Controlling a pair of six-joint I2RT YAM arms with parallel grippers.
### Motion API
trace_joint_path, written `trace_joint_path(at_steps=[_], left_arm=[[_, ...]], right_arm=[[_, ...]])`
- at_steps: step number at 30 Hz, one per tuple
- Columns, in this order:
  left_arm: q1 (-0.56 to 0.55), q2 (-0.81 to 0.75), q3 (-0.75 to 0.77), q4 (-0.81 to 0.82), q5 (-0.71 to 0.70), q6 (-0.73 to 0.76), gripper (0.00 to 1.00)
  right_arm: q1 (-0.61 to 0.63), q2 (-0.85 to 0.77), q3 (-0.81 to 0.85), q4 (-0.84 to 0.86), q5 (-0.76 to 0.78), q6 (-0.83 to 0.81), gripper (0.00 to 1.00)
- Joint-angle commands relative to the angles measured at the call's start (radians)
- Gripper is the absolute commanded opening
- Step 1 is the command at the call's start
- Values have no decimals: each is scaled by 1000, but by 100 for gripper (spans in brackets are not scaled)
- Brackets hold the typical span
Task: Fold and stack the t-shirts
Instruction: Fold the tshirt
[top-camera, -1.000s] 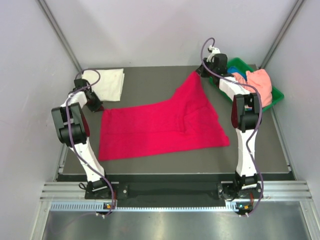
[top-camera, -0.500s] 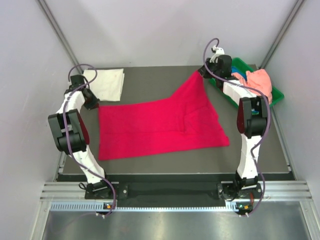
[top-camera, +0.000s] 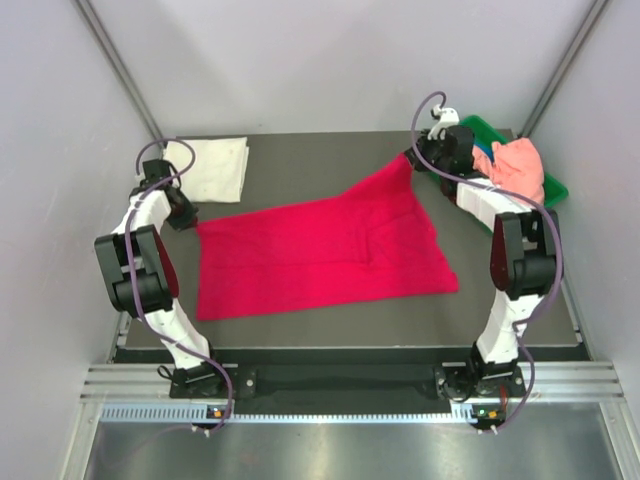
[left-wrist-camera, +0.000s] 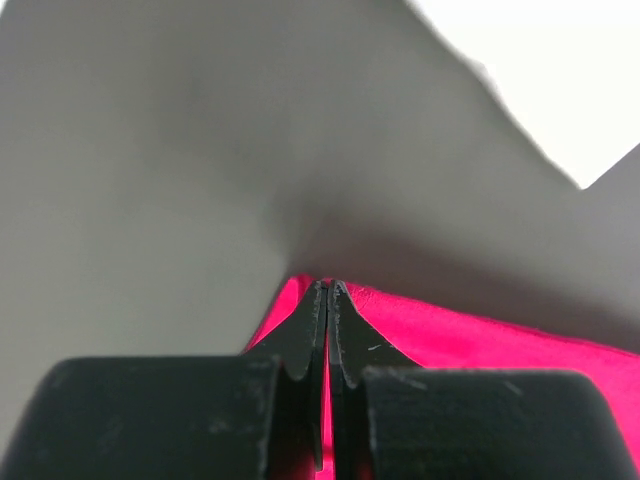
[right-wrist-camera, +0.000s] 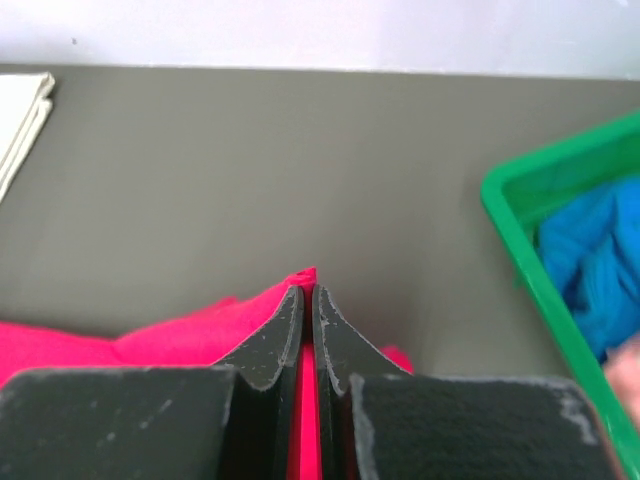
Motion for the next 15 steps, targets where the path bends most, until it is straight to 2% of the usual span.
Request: trace_joint_path(at_steps=[1, 2, 10, 15], left_arm=[[1, -68, -33, 3, -20, -11, 0], [1, -76, -43, 5, -27, -14, 0], [1, -110, -89, -32, -64, -13, 0], [1, -127, -110, -56, -136, -22, 0]], right_arm=[[-1, -145, -101, 108, 28, -32, 0], [-1, -162, -157, 120, 34, -29, 0], [-4, -305, -277, 100, 40, 6, 0], [-2, -396, -399, 86, 76, 32, 0]])
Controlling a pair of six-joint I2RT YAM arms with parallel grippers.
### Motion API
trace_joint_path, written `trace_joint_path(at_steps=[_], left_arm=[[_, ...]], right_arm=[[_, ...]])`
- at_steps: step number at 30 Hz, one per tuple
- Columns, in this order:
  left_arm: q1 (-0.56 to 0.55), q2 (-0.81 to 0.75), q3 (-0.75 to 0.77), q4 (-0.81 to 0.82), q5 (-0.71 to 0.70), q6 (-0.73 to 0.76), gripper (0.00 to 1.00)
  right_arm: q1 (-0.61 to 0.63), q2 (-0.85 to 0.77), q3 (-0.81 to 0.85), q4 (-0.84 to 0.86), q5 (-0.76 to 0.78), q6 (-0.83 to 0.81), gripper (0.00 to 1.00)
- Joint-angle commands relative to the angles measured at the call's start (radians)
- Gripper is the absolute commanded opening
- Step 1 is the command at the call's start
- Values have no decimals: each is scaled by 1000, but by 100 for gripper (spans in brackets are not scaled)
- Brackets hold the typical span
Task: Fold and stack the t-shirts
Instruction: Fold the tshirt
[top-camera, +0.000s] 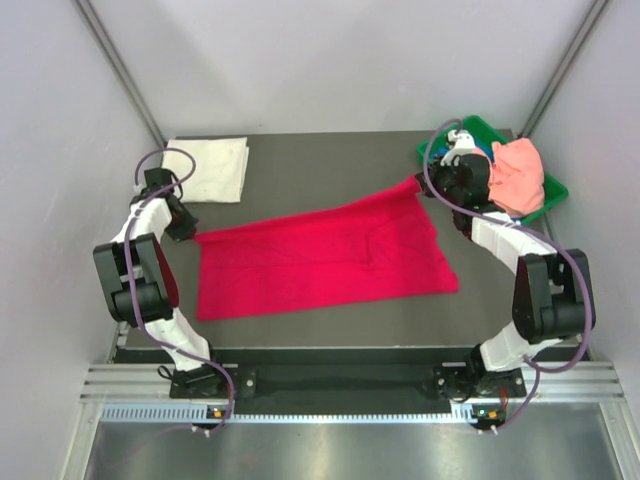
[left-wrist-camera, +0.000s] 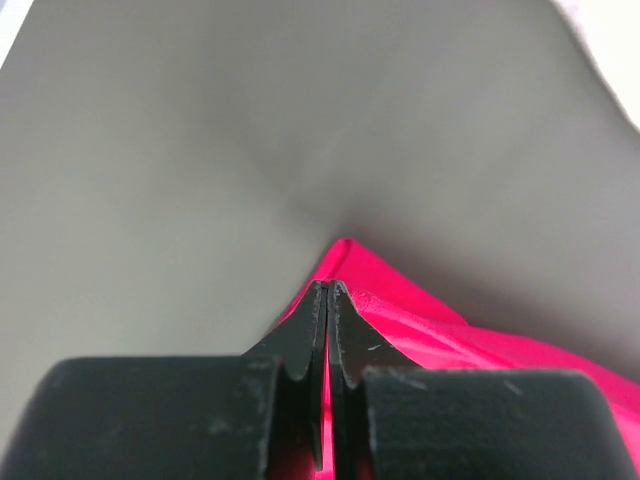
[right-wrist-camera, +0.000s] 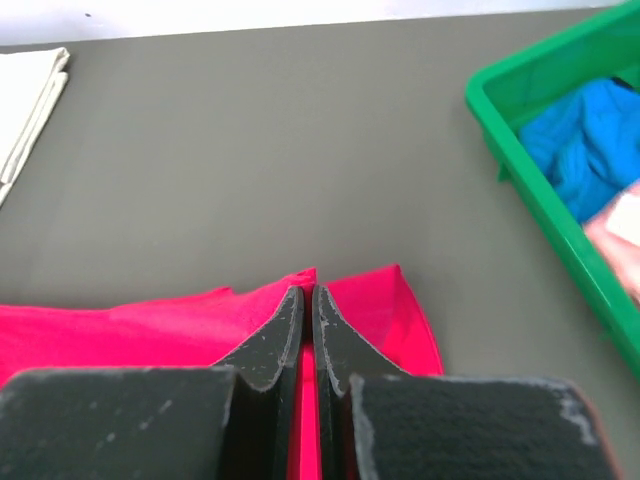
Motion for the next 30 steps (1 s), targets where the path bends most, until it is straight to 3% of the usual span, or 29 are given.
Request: trace_joint_path(at_steps=[1, 17, 27, 30], left_arm=[[1, -54, -19, -33, -74, -16, 0], [-2, -121, -140, -26, -106, -57, 0], [-19, -198, -204, -39, -150, -70, 0], [-21, -193, -236, -58, -205, -93, 10]], right_arm=[[-2, -108, -56, 24, 51, 18, 0], [-7, -241, -271, -105, 60, 50, 0], [-13, -268, -271, -218, 133, 70, 0], [-13, -283, -296, -241, 102, 76, 0]])
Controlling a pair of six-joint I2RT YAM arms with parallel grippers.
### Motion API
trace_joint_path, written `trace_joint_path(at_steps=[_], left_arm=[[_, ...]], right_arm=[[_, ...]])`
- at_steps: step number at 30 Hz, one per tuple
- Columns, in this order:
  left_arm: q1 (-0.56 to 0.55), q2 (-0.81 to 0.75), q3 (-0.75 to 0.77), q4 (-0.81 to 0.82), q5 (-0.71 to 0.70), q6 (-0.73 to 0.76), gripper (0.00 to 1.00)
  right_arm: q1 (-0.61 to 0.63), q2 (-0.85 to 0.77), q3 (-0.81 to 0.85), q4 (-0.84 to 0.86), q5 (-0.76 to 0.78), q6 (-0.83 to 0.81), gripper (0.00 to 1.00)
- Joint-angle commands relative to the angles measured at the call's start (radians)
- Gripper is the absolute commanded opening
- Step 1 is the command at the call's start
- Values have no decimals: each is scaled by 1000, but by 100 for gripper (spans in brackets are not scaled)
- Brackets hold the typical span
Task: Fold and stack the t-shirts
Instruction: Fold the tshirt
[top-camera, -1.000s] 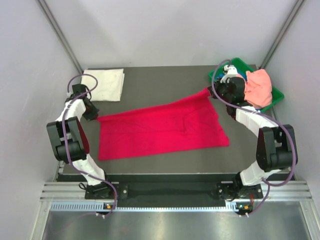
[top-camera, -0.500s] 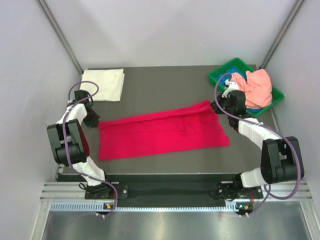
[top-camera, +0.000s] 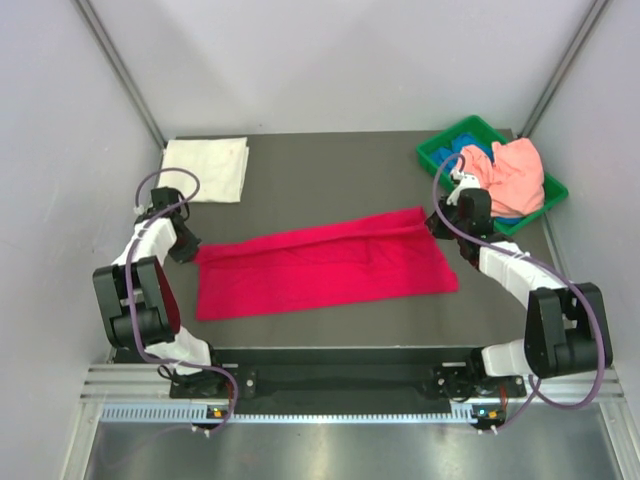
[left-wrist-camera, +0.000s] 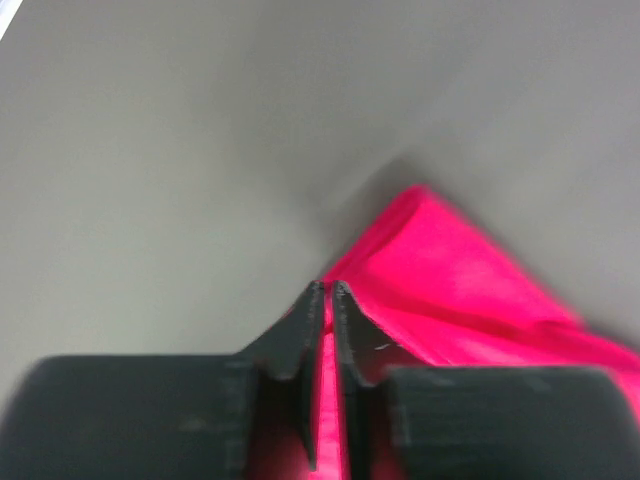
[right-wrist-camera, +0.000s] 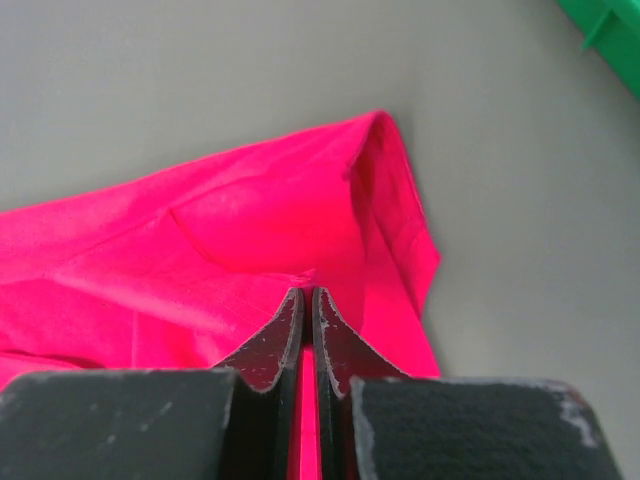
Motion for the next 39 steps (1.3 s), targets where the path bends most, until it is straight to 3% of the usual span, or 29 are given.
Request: trace_joint_path(at_steps=[1, 2, 6, 12, 21, 25, 28, 39], left_arm=[[2, -18, -30, -65, -112, -39, 15], [0, -24, -27, -74, -132, -48, 25], [0, -75, 4, -96, -171, -73, 42], [0, -159, -4, 30, 16, -15, 42], [0, -17, -12, 77, 220, 13, 36], [2, 63, 13, 53, 196, 13, 36], [0, 114, 33, 38, 146, -4, 36], [-8, 309, 132, 36, 55, -50, 36]], right_arm=[[-12, -60, -20, -42, 8, 16, 0], [-12, -75, -26, -53, 18, 17, 0], [-12, -100, -49, -106, 57, 9, 5], [-10, -94, -61, -137, 52, 35, 8], [-12, -91, -80, -185, 80, 69, 13], [-10, -98, -37, -272, 158, 109, 20], [2, -105, -21, -268, 130, 140, 25], [25, 14, -55, -162, 130, 292, 27]])
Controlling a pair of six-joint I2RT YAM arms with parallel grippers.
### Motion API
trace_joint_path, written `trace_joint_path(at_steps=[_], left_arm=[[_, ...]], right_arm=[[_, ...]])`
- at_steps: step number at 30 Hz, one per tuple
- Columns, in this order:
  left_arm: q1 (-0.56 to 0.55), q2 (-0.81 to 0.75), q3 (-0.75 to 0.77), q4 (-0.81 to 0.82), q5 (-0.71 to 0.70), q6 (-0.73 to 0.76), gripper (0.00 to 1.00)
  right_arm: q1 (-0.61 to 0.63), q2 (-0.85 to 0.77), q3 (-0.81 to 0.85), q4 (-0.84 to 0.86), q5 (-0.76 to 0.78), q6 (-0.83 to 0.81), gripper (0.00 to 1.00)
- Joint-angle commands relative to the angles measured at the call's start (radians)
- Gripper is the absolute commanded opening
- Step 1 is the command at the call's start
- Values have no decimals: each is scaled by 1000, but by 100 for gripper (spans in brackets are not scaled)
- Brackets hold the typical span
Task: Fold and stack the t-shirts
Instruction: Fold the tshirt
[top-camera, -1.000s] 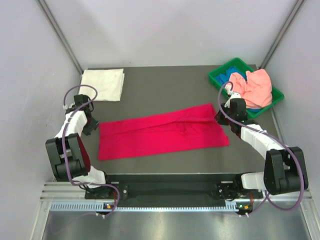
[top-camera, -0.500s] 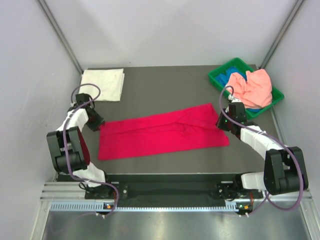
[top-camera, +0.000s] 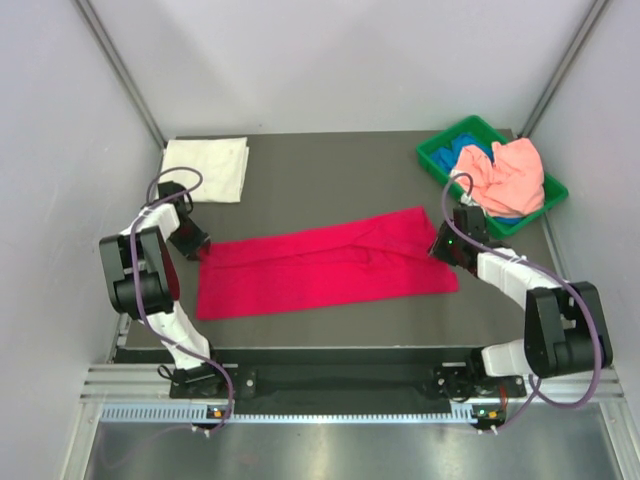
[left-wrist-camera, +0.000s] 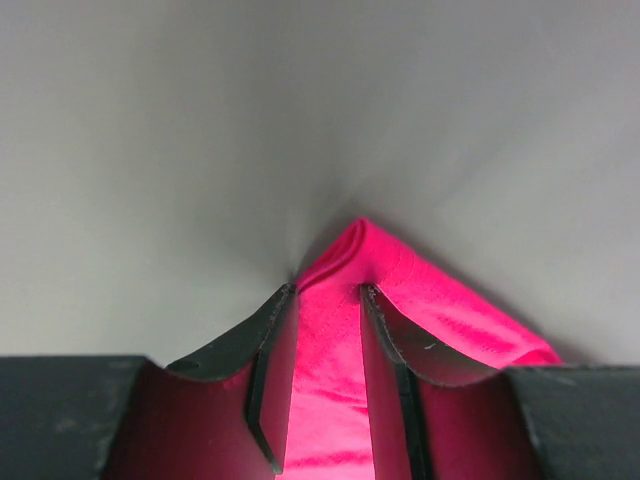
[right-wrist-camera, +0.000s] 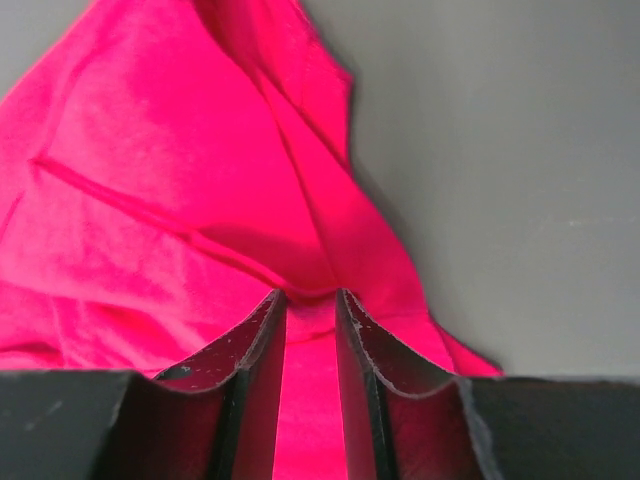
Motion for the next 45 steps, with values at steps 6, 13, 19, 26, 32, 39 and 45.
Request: trace_joint_path(at_steps=[6, 13, 19, 26, 32, 39, 45], left_arm=[[-26, 151, 84, 67, -103, -15, 36], [-66, 241, 213, 59, -98, -2, 36], [-69, 264, 354, -11, -158, 34, 37], [-72, 88, 325, -87, -292, 57, 40], [-67, -64, 160, -90, -292, 50, 39], [-35, -122, 60, -87, -57, 65, 34], [19, -81, -29, -57, 87, 88, 33]], right_arm=[[11, 4, -46, 30, 138, 176, 27], [20, -157, -98, -58, 230, 288, 25], [21, -294, -93, -113, 253, 293, 26], [75, -230, -11, -76, 117, 172, 27], [219, -112, 115, -105, 144, 109, 25], [264, -47, 160, -62, 79, 95, 26], [264, -6, 167, -15, 23, 78, 26]])
